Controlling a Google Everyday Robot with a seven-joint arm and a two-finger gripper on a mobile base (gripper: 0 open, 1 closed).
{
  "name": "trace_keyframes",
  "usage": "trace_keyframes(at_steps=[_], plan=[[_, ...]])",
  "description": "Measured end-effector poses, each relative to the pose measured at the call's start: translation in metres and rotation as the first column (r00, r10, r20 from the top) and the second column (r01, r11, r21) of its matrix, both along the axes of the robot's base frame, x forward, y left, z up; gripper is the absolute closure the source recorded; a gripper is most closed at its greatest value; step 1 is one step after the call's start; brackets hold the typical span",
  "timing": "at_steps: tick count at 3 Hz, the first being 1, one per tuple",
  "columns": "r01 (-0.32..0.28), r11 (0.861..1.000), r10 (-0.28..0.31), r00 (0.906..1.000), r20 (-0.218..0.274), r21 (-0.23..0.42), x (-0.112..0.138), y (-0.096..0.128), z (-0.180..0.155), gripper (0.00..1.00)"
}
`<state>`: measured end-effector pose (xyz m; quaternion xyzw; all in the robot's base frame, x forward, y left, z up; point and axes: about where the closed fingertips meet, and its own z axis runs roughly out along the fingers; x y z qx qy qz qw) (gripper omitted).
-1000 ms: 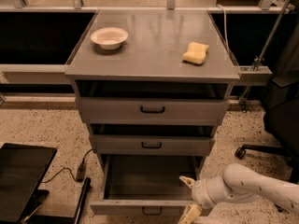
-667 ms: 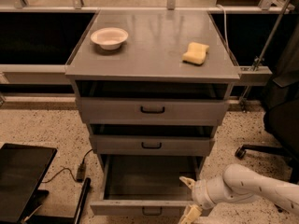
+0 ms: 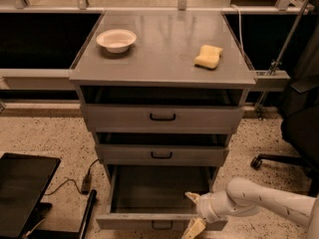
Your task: Close bottom drawer
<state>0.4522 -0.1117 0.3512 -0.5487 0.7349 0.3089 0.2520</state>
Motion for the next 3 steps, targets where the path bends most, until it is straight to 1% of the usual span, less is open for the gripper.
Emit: trace_keyframes(at_steps=[1, 2, 3], plan=[[0.000, 1.000, 0.000, 1.0000, 0.000, 0.000, 0.000, 0.000, 0.000, 0.00], [-0.005, 1.000, 0.005, 0.9998, -0.017, -0.012, 0.001, 0.002, -0.004, 0.00], [0.017, 1.000, -0.018, 0.9978, -0.063, -0.021, 0.003, -0.004, -0.024, 0.00]])
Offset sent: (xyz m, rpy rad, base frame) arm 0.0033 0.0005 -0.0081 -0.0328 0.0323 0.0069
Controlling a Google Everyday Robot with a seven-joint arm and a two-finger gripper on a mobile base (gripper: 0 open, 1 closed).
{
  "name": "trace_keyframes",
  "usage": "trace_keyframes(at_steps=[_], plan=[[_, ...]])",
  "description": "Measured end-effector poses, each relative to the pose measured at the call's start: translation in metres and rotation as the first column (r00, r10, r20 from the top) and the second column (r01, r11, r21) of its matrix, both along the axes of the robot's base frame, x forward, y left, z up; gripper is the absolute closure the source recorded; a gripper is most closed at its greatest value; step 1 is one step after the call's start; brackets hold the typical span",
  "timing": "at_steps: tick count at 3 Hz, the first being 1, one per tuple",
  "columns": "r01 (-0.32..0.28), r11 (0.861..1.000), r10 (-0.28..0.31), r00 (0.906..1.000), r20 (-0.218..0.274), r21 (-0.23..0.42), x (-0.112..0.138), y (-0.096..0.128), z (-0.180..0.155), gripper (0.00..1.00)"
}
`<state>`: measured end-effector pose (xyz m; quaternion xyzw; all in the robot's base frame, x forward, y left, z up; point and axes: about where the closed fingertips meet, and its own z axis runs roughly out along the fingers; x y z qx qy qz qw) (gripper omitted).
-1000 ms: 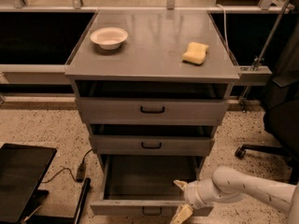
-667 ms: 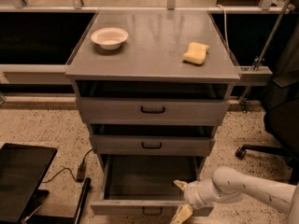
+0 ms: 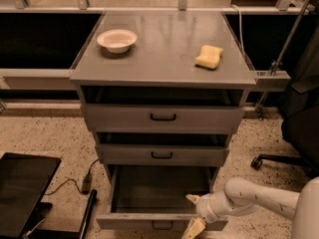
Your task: Close bottom drawer
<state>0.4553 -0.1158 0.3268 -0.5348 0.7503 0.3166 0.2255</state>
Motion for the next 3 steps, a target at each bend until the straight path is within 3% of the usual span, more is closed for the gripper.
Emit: trace_keyframes(at_steps=[1, 2, 3], plan=[[0.035, 0.999, -0.035, 0.9983, -0.047, -0.003, 0.008, -0.007, -0.022, 0.00], [0.035, 0.999, -0.035, 0.9983, -0.047, -0.003, 0.008, -0.007, -0.022, 0.00], [0.043, 0.996, -0.047, 0.9967, -0.065, -0.072, 0.009, -0.005, -0.033, 0.00]])
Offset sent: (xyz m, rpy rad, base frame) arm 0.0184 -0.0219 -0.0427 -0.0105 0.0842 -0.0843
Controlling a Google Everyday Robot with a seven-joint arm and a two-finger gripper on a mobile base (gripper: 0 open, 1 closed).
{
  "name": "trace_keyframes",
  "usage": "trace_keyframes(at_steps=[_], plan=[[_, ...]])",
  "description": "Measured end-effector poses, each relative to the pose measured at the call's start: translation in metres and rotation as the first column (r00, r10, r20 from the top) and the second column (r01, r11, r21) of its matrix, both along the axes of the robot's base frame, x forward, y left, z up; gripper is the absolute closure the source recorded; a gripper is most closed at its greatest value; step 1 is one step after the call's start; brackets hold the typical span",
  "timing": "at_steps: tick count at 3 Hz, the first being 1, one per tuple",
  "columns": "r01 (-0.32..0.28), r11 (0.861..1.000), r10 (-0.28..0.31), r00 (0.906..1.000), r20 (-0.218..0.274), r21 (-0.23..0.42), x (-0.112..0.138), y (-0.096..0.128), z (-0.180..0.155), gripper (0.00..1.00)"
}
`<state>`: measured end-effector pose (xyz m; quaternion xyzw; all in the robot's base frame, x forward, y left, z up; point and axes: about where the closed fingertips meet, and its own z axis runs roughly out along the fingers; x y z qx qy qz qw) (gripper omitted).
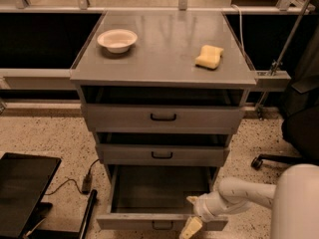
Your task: Close bottom drawer
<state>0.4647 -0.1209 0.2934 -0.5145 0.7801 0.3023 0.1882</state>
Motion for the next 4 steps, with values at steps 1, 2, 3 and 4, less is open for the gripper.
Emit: trace_keyframes(at_steps=[1, 2, 3, 4], plan=[[0.107, 0.991, -0.111, 0.9927, -0.047, -0.082, 0.011, -0.017, -0.039, 0.00], [0.109, 0.991, -0.113, 0.9924, -0.049, -0.083, 0.011, -0.017, -0.040, 0.00], [0.150, 0.980, -0.164, 0.9814, -0.101, -0.134, 0.008, -0.031, -0.072, 0.00], [0.210, 0.957, -0.241, 0.9591, -0.148, -0.200, 0.004, -0.057, -0.117, 0.00]])
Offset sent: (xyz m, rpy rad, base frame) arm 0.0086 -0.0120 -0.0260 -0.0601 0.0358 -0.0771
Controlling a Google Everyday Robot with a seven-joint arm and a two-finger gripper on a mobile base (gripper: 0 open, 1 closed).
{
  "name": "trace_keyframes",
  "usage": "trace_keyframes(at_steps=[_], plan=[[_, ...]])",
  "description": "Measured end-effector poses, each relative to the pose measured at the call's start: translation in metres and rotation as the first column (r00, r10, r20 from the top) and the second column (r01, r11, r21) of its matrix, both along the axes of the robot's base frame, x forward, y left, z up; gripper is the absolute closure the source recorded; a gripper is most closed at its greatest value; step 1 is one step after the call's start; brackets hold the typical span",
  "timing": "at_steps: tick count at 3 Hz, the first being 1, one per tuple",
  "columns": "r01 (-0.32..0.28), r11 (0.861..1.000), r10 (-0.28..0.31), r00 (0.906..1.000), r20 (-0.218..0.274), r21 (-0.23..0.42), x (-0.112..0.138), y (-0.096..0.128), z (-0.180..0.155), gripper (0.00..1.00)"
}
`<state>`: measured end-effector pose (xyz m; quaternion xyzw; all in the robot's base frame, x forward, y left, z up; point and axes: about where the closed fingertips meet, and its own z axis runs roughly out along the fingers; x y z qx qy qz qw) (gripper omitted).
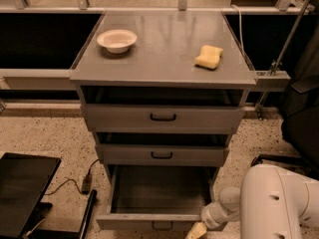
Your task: Close bottom drawer
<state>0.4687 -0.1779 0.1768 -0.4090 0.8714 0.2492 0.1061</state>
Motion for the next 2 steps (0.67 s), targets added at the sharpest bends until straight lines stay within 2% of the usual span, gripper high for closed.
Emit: trace_keyframes(at_steps=[2], plan=[[0.003, 1.000, -0.003, 1.0000, -0.008, 0.005, -0.0006, -0.0004, -0.0003, 0.00]])
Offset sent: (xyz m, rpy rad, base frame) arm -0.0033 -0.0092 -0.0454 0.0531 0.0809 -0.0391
